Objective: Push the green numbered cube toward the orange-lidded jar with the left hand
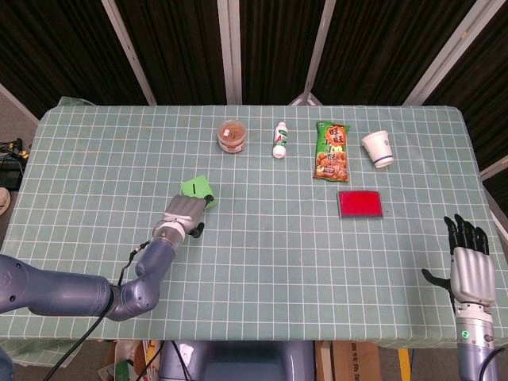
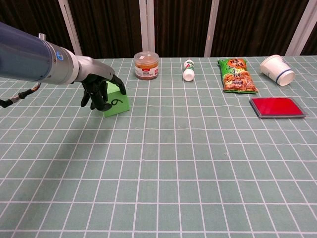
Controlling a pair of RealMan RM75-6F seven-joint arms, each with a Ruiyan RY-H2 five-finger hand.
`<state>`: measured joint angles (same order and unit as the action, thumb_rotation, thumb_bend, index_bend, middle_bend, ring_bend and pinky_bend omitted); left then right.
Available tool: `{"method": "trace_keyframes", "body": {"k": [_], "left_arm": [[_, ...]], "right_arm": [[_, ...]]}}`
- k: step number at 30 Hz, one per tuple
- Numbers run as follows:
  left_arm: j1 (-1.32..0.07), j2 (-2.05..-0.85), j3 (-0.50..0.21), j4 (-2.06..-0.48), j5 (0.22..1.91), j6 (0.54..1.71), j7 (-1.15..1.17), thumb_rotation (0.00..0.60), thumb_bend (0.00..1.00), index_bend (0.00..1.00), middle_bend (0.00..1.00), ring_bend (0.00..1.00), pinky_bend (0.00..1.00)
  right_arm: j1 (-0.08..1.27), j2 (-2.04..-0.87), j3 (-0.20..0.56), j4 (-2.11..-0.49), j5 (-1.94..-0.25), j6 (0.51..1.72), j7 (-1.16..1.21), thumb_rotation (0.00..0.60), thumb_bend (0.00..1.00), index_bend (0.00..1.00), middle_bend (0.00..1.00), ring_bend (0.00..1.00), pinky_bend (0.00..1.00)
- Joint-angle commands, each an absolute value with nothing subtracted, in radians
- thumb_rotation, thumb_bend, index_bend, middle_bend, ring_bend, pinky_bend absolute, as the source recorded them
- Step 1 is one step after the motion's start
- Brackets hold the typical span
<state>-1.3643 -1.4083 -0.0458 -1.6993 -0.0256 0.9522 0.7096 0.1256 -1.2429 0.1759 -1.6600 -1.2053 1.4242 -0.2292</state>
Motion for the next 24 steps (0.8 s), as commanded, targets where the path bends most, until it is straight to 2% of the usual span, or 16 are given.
{"method": "trace_keyframes", "body": {"k": [1,12,24], "left_arm": [[-1.358,-1.402,-0.044,-1.691,-0.040,0.946,0.717,0.600,0.64,0.14,0.75,0.55,0.57],[-1.336,-1.422,-0.060,-1.602,-0.032,0.929,0.723,0.600,0.64,0.14,0.75,0.55,0.57],[-1.346,-1.503,-0.088,-1.491,-0.021,0.964,0.776,0.600,0.64,0.16,0.75,0.55,0.57]], "right_arm": [[0.126,-1.244,0.176,-1.660,-1.204,1.424,-0.232,0.600,0.04,0.07,0.00,0.00,0.00],[0.128,-1.253,0.175,-1.660,-1.197,1.428,-0.255,0.600,0.04,0.07,0.00,0.00,0.00],[0.132,-1.263,0.176,-1.656,-1.184,1.429,-0.280,0.600,0.04,0.07,0.00,0.00,0.00]]}}
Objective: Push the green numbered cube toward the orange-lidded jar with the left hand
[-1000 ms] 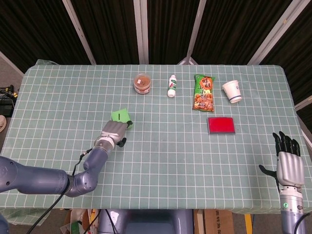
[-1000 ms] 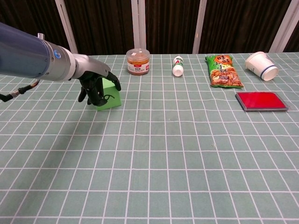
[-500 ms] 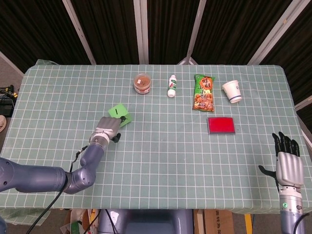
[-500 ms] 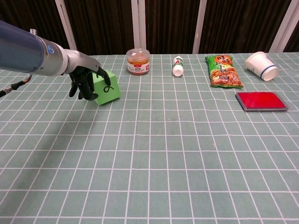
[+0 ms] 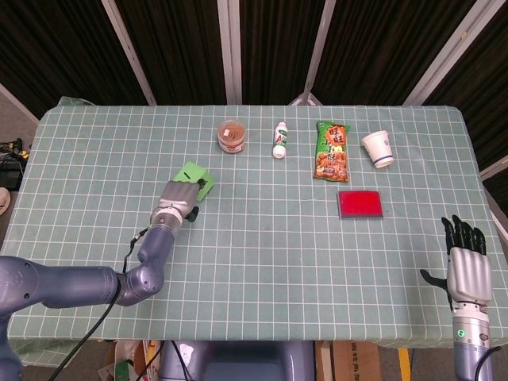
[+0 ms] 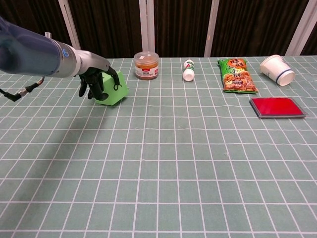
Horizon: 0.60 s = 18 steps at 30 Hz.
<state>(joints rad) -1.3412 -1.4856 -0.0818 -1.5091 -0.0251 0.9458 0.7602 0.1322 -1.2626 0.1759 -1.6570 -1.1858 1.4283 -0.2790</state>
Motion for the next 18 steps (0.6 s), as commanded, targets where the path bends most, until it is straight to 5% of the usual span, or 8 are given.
{"method": "trace_keyframes", "body": {"k": [1,12,18], "left_arm": [[-1.347,-1.510,-0.089,-1.483,-0.021,0.972,0.783,0.600,0.64,0.16,0.75,0.55,0.57],[-1.359,-1.600,-0.132,-1.394,-0.040,1.035,0.864,0.600,0.63,0.16,0.73,0.54,0.57],[-1.350,-1.591,-0.214,-1.449,0.000,1.011,0.811,0.600,0.62,0.16,0.72,0.54,0.57]], "right_arm": [[0.133,-1.264,0.177,-1.656,-1.183,1.429,-0.282,0.600,0.04,0.07,0.00,0.00,0.00],[0.137,-1.271,0.178,-1.651,-1.171,1.424,-0.298,0.600,0.04,0.07,0.00,0.00,0.00],[0.136,-1.270,0.177,-1.659,-1.170,1.427,-0.303,0.600,0.04,0.08,0.00,0.00,0.00]]}}
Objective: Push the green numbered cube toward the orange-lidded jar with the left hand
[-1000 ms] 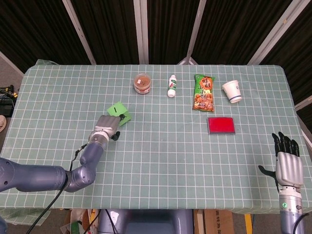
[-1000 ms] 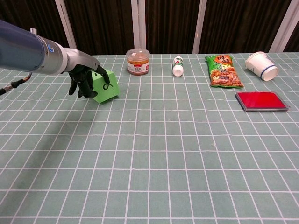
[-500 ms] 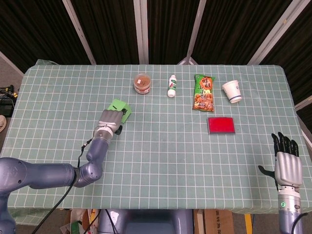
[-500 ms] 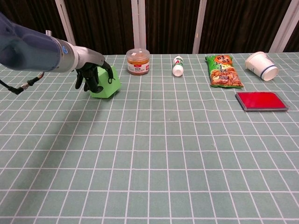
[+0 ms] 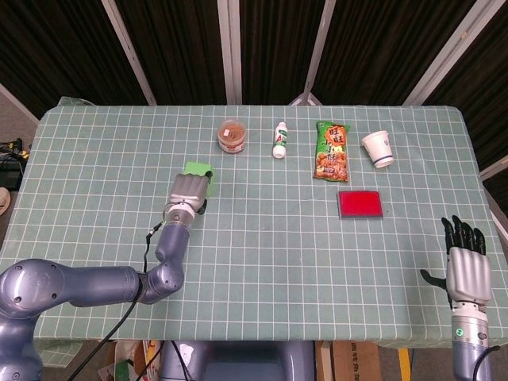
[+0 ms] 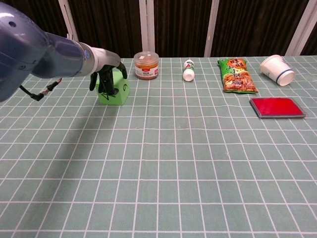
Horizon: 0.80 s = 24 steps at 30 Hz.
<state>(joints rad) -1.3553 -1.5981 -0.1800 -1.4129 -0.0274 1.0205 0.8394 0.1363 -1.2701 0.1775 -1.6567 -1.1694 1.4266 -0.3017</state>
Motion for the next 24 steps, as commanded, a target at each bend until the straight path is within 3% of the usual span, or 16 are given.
{"method": "trace_keyframes", "body": {"k": [1,10,12,15,18,24], "left_arm": [[-1.350,-1.584,-0.222,-1.467,0.009,1.015,0.808,0.600,0.62,0.16,0.71,0.54,0.57],[-1.297,-1.432,-0.306,-1.774,0.157,1.147,0.731,0.600,0.58,0.17,0.55,0.46,0.56],[-1.253,-1.374,-0.296,-1.880,0.233,1.179,0.697,0.600,0.56,0.17,0.46,0.39,0.54],[-1.165,-1.286,-0.228,-2.032,0.404,1.270,0.670,0.600,0.50,0.17,0.35,0.28,0.43],[-1.031,-1.205,-0.096,-2.142,0.648,1.434,0.649,0.600,0.44,0.17,0.27,0.18,0.31],[-0.750,-1.144,0.125,-2.092,0.986,1.687,0.483,0.600,0.33,0.16,0.19,0.05,0.14]], "right_arm": [[0.136,-1.269,0.177,-1.660,-1.170,1.427,-0.303,0.600,0.04,0.08,0.00,0.00,0.00],[0.133,-1.260,0.175,-1.668,-1.177,1.427,-0.287,0.600,0.04,0.08,0.00,0.00,0.00],[0.133,-1.258,0.175,-1.667,-1.180,1.426,-0.281,0.600,0.04,0.08,0.00,0.00,0.00],[0.133,-1.257,0.175,-1.665,-1.186,1.429,-0.273,0.600,0.04,0.08,0.00,0.00,0.00],[0.131,-1.256,0.171,-1.666,-1.196,1.432,-0.268,0.600,0.05,0.08,0.00,0.00,0.00],[0.129,-1.254,0.164,-1.672,-1.208,1.434,-0.269,0.600,0.04,0.08,0.00,0.00,0.00]]}}
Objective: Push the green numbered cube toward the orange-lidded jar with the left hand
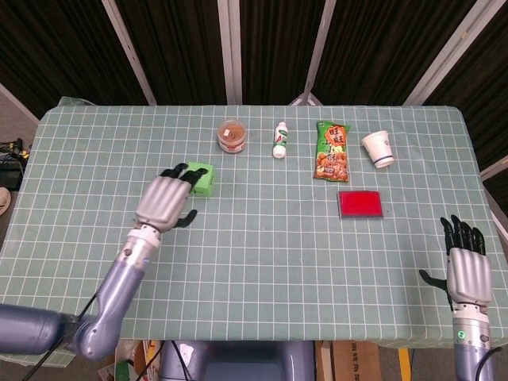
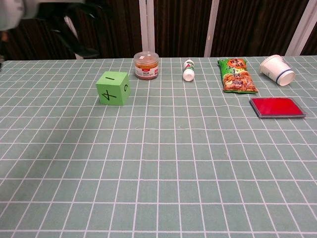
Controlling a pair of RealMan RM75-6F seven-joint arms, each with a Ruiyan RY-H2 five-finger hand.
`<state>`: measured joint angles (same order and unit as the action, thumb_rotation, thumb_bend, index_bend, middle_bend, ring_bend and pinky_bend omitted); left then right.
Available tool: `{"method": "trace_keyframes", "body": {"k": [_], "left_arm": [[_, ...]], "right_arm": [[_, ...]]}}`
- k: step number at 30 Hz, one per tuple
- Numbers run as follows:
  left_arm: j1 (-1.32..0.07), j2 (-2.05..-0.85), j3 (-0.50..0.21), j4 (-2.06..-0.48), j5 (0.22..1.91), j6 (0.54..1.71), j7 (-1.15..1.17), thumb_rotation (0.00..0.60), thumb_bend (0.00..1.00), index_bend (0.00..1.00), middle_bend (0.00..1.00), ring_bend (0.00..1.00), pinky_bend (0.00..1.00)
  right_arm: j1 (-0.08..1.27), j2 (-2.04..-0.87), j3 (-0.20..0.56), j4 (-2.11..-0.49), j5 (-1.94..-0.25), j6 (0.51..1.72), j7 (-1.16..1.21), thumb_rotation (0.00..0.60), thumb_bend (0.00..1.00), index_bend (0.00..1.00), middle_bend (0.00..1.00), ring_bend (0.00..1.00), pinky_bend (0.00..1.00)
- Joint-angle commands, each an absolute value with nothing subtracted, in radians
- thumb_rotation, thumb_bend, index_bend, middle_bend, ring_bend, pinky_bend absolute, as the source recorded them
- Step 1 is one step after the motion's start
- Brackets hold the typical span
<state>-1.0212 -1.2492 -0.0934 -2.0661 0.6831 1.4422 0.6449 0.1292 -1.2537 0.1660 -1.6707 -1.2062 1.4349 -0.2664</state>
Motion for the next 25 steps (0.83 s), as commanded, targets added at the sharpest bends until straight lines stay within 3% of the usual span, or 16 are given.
{"method": "trace_keyframes", "body": {"k": [1,8,16,25], "left_arm": [[-0.713,-1.141,0.151,-2.066,1.015,1.702,0.449,0.600,0.31,0.16,0.17,0.03,0.11],[-0.528,-1.160,0.252,-1.858,1.126,1.721,0.248,0.600,0.28,0.14,0.13,0.00,0.06],[-0.392,-1.243,0.260,-1.693,1.207,1.760,0.132,0.600,0.28,0.14,0.13,0.00,0.06],[-0.347,-1.253,0.221,-1.655,1.253,1.740,0.120,0.600,0.28,0.14,0.13,0.00,0.06]], "right_arm": [[0.130,-1.255,0.163,-1.672,-1.208,1.433,-0.273,0.600,0.04,0.08,0.00,0.00,0.00],[0.135,-1.257,0.155,-1.680,-1.220,1.431,-0.292,0.600,0.05,0.08,0.00,0.00,0.00],[0.134,-1.251,0.142,-1.634,-1.314,1.452,-0.207,0.600,0.04,0.08,0.00,0.00,0.00],[0.134,-1.257,0.137,-1.627,-1.331,1.456,-0.197,0.600,0.04,0.08,0.00,0.00,0.00]]}}
